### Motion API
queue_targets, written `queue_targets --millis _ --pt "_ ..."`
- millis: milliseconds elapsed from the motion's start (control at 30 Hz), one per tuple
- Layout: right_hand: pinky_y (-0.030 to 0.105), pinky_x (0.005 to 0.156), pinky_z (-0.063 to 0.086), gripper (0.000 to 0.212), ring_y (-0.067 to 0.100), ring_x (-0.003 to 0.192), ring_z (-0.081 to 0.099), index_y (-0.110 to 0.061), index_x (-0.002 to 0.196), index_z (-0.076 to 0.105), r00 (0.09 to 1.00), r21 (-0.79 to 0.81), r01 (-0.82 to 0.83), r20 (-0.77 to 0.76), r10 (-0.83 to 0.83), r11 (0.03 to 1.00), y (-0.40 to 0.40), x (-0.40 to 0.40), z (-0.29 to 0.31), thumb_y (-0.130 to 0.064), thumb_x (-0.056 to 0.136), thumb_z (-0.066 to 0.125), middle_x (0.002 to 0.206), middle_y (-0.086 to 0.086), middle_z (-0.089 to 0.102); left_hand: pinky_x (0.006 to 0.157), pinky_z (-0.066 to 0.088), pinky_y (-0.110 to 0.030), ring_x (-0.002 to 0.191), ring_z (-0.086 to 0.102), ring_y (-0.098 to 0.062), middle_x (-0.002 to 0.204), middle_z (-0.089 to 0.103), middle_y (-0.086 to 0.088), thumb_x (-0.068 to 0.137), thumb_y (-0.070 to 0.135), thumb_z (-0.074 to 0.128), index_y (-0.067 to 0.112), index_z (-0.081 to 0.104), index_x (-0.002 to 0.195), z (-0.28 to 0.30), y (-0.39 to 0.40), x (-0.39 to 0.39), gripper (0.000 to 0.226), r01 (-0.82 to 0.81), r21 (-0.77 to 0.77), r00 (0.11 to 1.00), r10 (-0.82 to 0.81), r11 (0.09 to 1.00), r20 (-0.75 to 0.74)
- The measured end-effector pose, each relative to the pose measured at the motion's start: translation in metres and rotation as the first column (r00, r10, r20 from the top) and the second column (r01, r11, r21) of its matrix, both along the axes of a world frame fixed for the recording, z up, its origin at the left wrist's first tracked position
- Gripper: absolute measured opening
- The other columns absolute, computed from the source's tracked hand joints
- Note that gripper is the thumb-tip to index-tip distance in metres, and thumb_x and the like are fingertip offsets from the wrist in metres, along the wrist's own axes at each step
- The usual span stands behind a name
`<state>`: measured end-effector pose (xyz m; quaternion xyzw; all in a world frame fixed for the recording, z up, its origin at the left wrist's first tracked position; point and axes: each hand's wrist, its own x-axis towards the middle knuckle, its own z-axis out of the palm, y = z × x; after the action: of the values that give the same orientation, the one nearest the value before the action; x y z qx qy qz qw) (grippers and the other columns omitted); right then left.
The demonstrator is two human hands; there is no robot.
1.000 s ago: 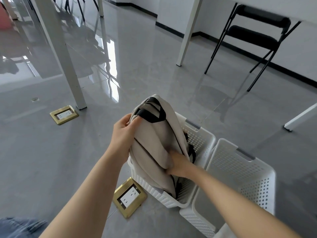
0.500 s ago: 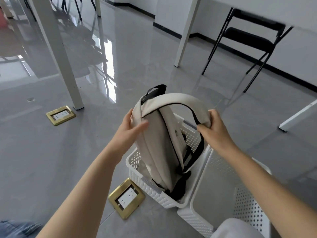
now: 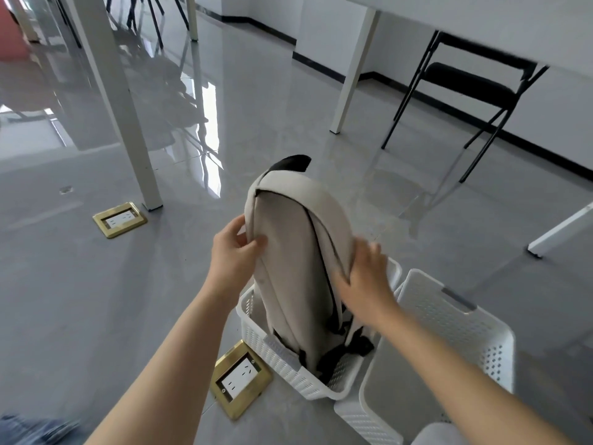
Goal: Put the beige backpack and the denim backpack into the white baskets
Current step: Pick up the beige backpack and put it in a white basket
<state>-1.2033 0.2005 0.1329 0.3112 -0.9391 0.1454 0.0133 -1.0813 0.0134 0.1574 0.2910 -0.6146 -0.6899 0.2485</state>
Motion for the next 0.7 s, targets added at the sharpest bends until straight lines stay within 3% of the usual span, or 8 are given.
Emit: queue_targets --millis 100,200,300,367,467,533,633,700 --pt "0.047 0.116 0.018 0.092 0.042 0.140 0.015 -0.013 0.152 0.004 0.947 0.433 -0.148 0.322 0.001 0.889 0.010 -0.005 -0.038 -0.058 0.085 0.049 0.155 0.017 0.013 0.060 0.055 -0.019 0.070 0.071 -0.005 0.087 0.075 0.000 0.090 -0.007 0.055 0.025 0.061 0.114 0.004 0.009 -0.005 0.041 0.064 0.019 0.995 -0.063 0.998 -0.072" --pt "0.045 0.119 0.021 0.100 0.030 0.148 0.016 -0.017 0.154 0.008 0.798 0.185 -0.101 0.601 -0.031 0.977 0.004 -0.028 -0.022 -0.064 0.079 0.055 0.161 0.008 0.013 0.067 0.058 -0.023 0.076 0.072 -0.011 0.093 0.074 -0.004 0.090 -0.009 0.054 0.023 0.059 0.120 0.006 0.016 -0.006 0.045 0.156 -0.018 0.985 -0.157 0.988 -0.076" --pt "0.042 0.111 0.034 0.085 0.029 0.138 0.035 -0.029 0.152 0.010 0.890 -0.309 0.111 0.453 0.043 0.944 -0.010 -0.050 0.029 -0.036 0.087 0.064 0.154 0.013 0.025 0.080 0.059 -0.033 0.090 0.072 -0.019 0.102 0.074 -0.009 0.091 -0.007 0.054 0.023 0.058 0.125 0.008 0.021 -0.004 0.046 0.264 -0.096 0.962 -0.269 0.960 -0.043" --pt "0.049 0.110 0.035 0.090 0.035 0.138 0.033 -0.047 0.148 0.003 0.955 -0.409 -0.021 0.263 0.140 0.912 -0.017 -0.060 0.065 -0.021 0.087 0.064 0.155 0.013 0.017 0.084 0.058 -0.034 0.092 0.072 -0.014 0.103 0.075 -0.004 0.092 -0.006 0.054 0.025 0.061 0.124 0.010 0.028 -0.004 0.045 0.342 -0.154 0.936 -0.351 0.927 -0.033" --pt "0.047 0.114 0.022 0.093 0.032 0.144 0.014 -0.059 0.140 0.016 0.965 -0.094 -0.251 0.055 0.257 0.963 -0.031 -0.068 0.096 0.001 0.080 0.056 0.157 -0.005 0.002 0.091 0.056 -0.035 0.101 0.069 -0.007 0.105 0.075 0.006 0.092 -0.003 0.053 0.041 0.068 0.108 0.010 0.040 -0.005 0.049 0.465 -0.328 0.874 -0.486 0.823 0.020" --pt "0.049 0.110 0.026 0.069 0.035 0.142 0.007 -0.047 0.127 0.044 0.962 0.127 -0.268 -0.028 0.273 0.955 -0.037 -0.072 0.098 0.002 0.079 0.051 0.157 -0.007 0.010 0.092 0.055 -0.036 0.103 0.069 -0.007 0.104 0.075 0.008 0.091 -0.004 0.052 0.048 0.069 0.099 0.008 0.045 -0.005 0.055 0.486 -0.349 0.859 -0.511 0.801 0.023" --pt "0.048 0.096 0.043 0.039 0.039 0.123 0.032 -0.027 0.110 0.058 0.971 0.216 -0.165 -0.136 0.197 0.962 -0.029 -0.071 0.105 -0.001 0.082 0.052 0.137 -0.004 0.044 0.088 0.056 -0.042 0.099 0.069 -0.014 0.106 0.074 -0.004 0.086 -0.005 0.058 0.041 0.071 0.103 0.004 0.045 -0.006 0.050 0.335 -0.276 0.926 -0.369 0.901 -0.080" --pt "0.043 0.083 0.047 0.034 0.036 0.109 0.045 -0.024 0.105 0.058 0.977 0.194 -0.087 -0.176 0.122 0.977 -0.019 -0.064 0.117 0.000 0.082 0.051 0.127 -0.002 0.051 0.089 0.056 -0.037 0.102 0.069 -0.019 0.114 0.073 -0.002 0.083 0.005 0.068 0.051 0.055 0.125 0.001 0.042 -0.005 0.063 0.324 -0.168 0.928 -0.347 0.931 -0.135"
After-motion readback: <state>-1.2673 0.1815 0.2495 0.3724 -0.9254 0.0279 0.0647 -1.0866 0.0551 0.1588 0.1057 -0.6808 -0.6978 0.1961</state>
